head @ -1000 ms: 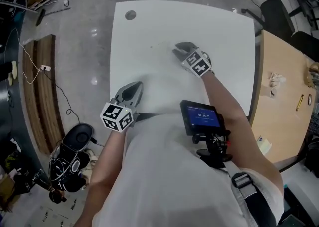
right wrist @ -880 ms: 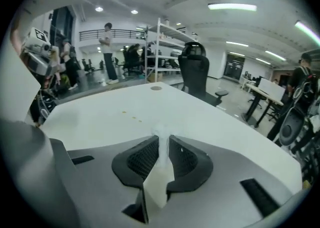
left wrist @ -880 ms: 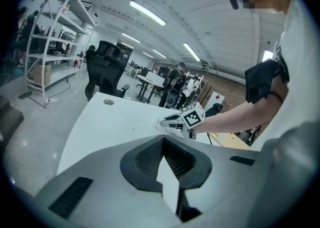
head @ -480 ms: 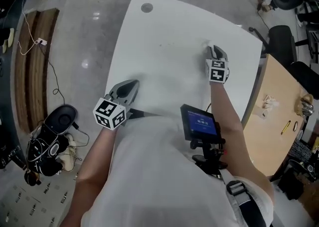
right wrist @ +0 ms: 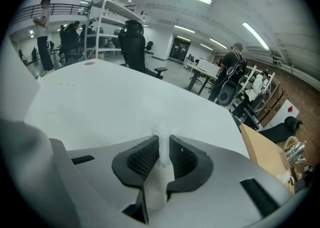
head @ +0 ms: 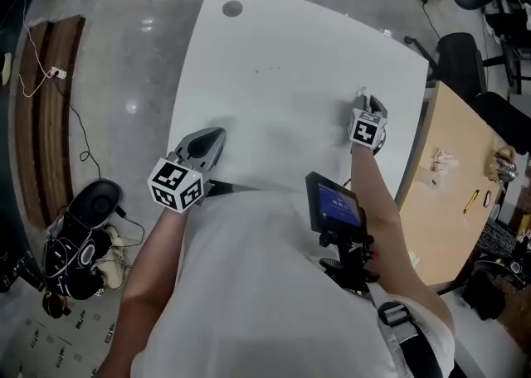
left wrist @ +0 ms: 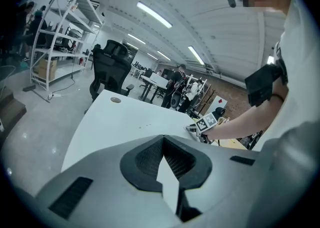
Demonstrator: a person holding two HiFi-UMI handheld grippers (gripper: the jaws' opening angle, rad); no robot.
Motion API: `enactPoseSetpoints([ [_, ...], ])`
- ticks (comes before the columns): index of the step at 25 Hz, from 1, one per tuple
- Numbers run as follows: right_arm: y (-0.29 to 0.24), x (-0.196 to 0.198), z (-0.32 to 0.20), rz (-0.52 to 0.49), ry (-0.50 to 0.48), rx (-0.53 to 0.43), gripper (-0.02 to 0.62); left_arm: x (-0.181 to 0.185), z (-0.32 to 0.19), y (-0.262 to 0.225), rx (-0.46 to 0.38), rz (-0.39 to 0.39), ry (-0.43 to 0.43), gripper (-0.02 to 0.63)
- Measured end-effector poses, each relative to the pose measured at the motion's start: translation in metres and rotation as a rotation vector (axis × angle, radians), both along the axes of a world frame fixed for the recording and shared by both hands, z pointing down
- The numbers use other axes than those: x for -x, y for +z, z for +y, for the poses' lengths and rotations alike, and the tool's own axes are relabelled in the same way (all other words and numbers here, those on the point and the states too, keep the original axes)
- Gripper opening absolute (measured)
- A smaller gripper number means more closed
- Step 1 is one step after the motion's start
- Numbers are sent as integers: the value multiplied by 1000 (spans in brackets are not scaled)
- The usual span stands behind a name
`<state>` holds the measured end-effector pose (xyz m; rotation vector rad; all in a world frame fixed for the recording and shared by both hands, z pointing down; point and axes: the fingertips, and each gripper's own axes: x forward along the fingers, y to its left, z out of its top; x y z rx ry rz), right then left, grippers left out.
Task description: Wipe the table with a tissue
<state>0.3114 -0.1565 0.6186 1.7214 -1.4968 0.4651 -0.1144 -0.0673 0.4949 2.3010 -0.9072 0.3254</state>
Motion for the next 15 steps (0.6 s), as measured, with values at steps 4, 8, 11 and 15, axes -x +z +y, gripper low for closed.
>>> enactPoseSetpoints([
  [4, -1, 67, -15, -16, -135, -16, 61, -3, 1, 0, 3, -3, 11, 6],
  [8, -2, 167, -26, -19, -417, -13, 61, -5, 2, 0, 1, -6, 9, 6],
  [11, -1, 217, -24, 5, -557, -10, 61, -6, 4, -1, -3, -6, 7, 6],
  [15, -1, 255, -14, 3, -674, -2, 61, -2, 6, -1, -2, -12, 4, 6],
])
